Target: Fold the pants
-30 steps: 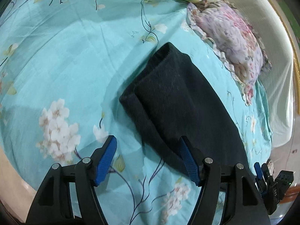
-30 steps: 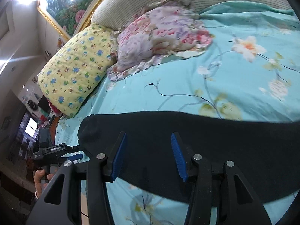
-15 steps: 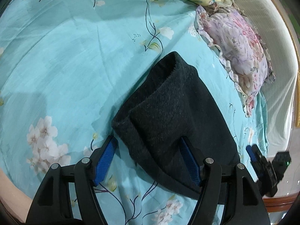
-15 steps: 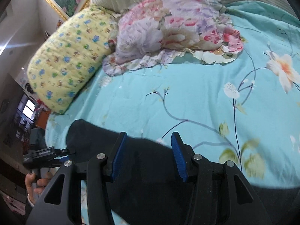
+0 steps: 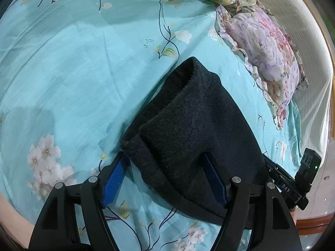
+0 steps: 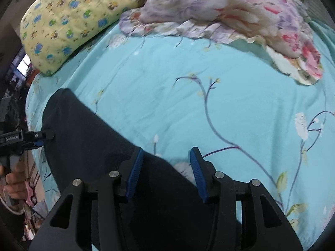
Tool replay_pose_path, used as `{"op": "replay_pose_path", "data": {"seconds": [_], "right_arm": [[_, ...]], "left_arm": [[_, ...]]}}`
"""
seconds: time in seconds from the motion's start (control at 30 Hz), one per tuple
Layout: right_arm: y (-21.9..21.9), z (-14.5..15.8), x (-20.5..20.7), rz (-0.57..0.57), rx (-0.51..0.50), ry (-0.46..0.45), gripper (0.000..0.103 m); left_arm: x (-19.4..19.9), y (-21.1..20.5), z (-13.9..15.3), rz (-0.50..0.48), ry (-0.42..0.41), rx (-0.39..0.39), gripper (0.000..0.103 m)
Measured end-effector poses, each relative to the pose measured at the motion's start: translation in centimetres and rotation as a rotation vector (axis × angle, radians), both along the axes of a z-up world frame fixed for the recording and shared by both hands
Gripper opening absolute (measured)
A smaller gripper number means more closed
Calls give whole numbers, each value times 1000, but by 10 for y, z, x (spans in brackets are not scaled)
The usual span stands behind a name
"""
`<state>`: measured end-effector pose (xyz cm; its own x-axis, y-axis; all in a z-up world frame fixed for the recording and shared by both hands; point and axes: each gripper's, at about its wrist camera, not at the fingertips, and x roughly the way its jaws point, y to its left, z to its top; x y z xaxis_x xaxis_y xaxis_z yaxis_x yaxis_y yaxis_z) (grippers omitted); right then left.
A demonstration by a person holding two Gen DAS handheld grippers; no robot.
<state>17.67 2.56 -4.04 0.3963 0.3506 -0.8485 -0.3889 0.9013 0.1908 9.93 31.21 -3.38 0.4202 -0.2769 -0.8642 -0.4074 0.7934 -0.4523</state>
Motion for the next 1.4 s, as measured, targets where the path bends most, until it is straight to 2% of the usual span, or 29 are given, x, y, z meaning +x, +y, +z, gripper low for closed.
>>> {"op": "replay_pose_path", "data": {"seconds": [0.23,0.37,0.43,0.47,0.5,0.53,0.57,0.7,0.8,0.9,1.0,1.13,1.23,1.33,1.4], "right_arm": [[12,-4,-13,106,-60,18,46],[9,-8,2,118,-24,62,43],[11,-9,7,134,-26,70,37],[13,-9,7,142,-32,71,32],[18,-9,6,157,-32,76,22],[23,-7,3,171,-47,76,19],[26,-6,-1,182,-71,62,16],[23,19,-18,182,-85,-18,11],[9,51,-26,105,-45,-131,10],[3,62,-27,29,-16,-200,9],[9,51,-22,-14,-4,-205,9],[16,28,-12,-61,-14,-192,9],[19,17,-10,-93,-30,-190,9],[24,12,-11,-116,-40,-183,9],[22,14,-12,-139,-32,-194,10]], "left_arm": [[8,-9,-1,-26,-11,61,75],[18,-22,-1,-60,-29,143,72],[21,-27,0,-79,-40,193,61],[21,-29,2,-90,-48,210,50],[20,-30,4,-106,-63,213,33],[19,-28,7,-117,-79,199,23],[16,-27,11,-129,-97,179,20],[-5,-25,45,-182,-237,169,19],[-23,-25,70,-230,-349,170,19],[-32,-28,74,-267,-407,192,19],[-29,-25,59,-281,-399,208,19],[-20,-21,27,-297,-331,247,19],[-18,-22,15,-309,-302,274,19],[-20,-23,14,-313,-282,300,25],[-24,-20,18,-298,-270,308,35]]}}
